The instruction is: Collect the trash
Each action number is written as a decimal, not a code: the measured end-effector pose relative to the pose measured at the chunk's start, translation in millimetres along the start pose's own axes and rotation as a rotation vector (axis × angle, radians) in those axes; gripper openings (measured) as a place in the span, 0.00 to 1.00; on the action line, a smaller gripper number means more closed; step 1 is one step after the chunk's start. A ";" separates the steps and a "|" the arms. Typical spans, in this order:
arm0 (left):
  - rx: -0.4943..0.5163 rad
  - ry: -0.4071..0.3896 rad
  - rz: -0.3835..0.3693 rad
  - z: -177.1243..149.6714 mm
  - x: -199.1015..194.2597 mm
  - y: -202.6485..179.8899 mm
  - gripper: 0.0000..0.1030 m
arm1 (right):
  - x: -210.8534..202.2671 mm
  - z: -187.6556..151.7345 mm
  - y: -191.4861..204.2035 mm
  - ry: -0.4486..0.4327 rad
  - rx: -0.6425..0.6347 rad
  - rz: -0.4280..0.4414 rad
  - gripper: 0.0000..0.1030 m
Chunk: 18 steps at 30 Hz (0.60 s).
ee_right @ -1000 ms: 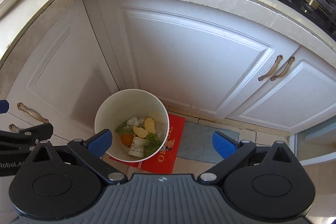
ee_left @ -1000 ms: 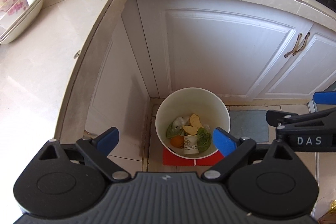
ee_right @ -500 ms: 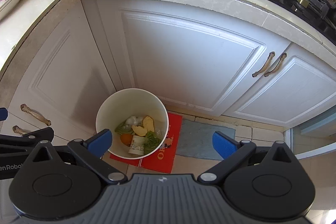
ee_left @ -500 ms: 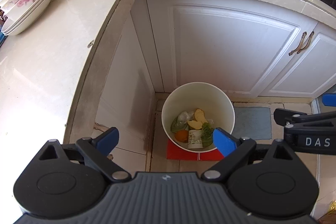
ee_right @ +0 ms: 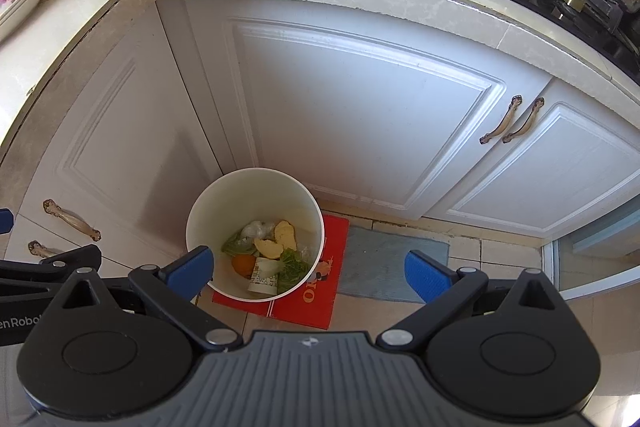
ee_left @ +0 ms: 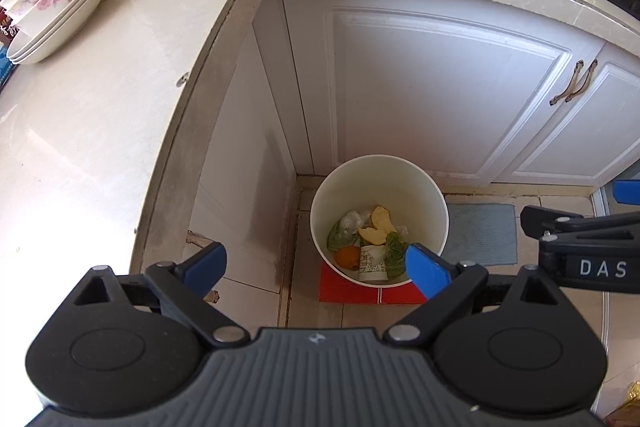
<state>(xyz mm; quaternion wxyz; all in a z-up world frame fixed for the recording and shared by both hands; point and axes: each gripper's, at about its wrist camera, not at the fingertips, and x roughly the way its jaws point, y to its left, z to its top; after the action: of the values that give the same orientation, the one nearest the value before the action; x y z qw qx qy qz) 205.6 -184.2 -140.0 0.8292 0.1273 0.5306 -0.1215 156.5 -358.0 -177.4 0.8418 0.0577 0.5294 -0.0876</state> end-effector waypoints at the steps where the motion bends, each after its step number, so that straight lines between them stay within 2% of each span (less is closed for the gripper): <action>1: -0.001 0.000 -0.001 0.1 0.0 0.5 0.93 | 0.1 0.1 0.1 -0.001 -0.001 0.000 1.00; 18: -0.004 -0.001 -0.007 -0.6 0.2 1.8 0.93 | -3.2 0.1 1.3 -0.009 -0.002 -0.007 1.00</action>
<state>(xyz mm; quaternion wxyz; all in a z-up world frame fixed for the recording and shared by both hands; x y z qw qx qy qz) 205.7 -182.4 -140.2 0.8293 0.1236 0.5308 -0.1232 155.5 -356.5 -174.5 0.8440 0.0545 0.5259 -0.0900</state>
